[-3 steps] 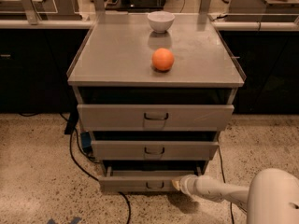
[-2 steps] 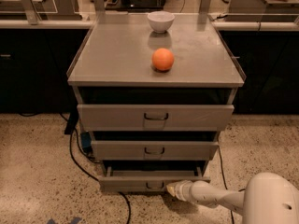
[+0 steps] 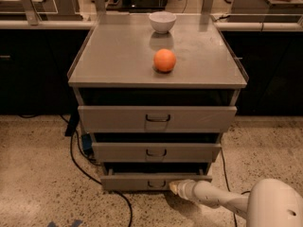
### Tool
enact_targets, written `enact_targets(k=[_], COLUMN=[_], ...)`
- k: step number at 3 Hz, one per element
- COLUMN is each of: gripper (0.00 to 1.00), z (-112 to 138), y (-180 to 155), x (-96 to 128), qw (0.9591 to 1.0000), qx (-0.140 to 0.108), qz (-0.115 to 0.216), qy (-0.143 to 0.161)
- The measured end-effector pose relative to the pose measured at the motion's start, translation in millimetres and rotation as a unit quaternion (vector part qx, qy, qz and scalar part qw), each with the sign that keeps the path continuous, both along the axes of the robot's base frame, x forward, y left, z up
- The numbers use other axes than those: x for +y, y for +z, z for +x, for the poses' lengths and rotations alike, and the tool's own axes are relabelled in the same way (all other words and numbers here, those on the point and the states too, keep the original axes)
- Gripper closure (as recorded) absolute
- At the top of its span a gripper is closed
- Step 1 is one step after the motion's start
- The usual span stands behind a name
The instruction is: Close bottom drawer
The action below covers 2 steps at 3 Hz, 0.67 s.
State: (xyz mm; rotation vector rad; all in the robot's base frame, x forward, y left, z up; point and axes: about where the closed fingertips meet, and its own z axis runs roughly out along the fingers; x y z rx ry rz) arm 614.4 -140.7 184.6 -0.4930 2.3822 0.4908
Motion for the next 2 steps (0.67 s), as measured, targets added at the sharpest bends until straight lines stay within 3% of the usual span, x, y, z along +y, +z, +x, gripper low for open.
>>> enact_targets(k=[1, 2], gripper=[1.00, 1.00], z=[43.8, 43.8], y=[3.2, 3.1], x=[-21.4, -21.3], qw=[0.9992, 0.9992], qx=[-0.021, -0.021], qz=[0.007, 0.007], qy=[-0.033, -0.033])
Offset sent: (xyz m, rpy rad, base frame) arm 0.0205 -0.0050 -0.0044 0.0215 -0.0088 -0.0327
